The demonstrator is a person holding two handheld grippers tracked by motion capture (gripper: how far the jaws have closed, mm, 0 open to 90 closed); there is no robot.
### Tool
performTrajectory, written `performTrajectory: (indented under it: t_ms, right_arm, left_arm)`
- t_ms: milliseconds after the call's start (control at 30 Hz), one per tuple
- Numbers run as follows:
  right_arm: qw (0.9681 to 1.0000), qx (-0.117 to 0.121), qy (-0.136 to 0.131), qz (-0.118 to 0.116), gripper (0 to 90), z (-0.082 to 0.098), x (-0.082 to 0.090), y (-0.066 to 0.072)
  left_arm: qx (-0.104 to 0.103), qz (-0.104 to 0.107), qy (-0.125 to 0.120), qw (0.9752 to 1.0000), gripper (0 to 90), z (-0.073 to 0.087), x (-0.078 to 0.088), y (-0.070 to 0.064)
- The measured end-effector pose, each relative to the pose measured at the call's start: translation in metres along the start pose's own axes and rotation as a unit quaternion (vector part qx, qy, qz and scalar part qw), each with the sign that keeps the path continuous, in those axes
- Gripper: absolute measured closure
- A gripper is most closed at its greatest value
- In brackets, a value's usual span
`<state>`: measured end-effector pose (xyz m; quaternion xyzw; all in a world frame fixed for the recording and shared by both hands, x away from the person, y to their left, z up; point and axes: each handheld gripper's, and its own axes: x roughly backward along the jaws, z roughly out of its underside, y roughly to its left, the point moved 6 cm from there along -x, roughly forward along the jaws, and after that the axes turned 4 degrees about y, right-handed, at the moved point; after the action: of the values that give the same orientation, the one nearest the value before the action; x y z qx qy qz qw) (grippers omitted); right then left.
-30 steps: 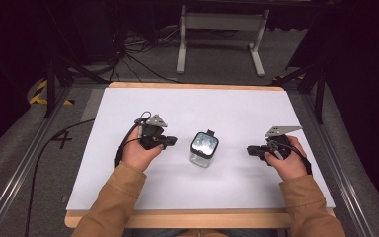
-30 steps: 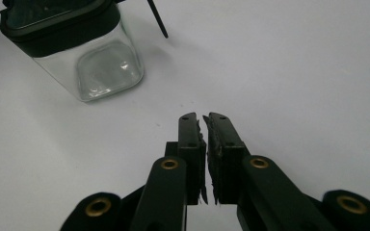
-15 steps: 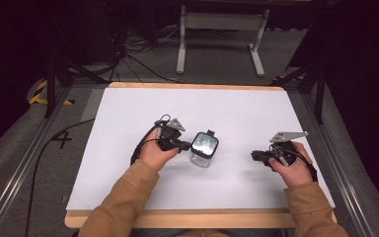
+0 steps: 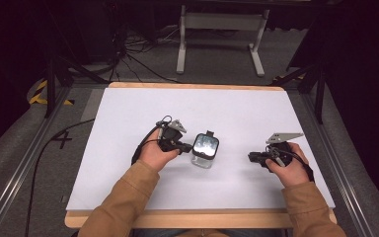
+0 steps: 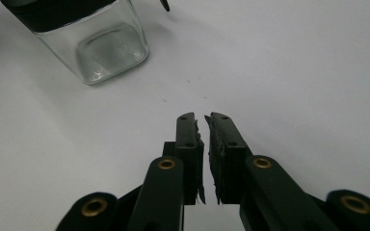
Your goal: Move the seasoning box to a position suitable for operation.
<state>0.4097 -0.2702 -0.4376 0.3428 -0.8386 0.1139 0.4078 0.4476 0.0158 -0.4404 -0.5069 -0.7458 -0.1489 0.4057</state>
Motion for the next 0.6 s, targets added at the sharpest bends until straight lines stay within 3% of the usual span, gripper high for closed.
performTrajectory:
  t_ms: [333, 600]
  right_arm:
    - [1.0000, -0.001, 0.002, -0.006, 82.8, 0.000, 0.000, 0.002]
    - [1.0000, 0.001, 0.002, -0.005, 82.8, 0.000, 0.000, 0.001]
  left_arm:
    - [-0.024, 0.018, 0.043, 0.9986, 89.7, 0.001, -0.008, -0.018]
    - [-0.027, 0.018, 0.047, 0.9984, 87.6, 0.002, -0.009, -0.019]
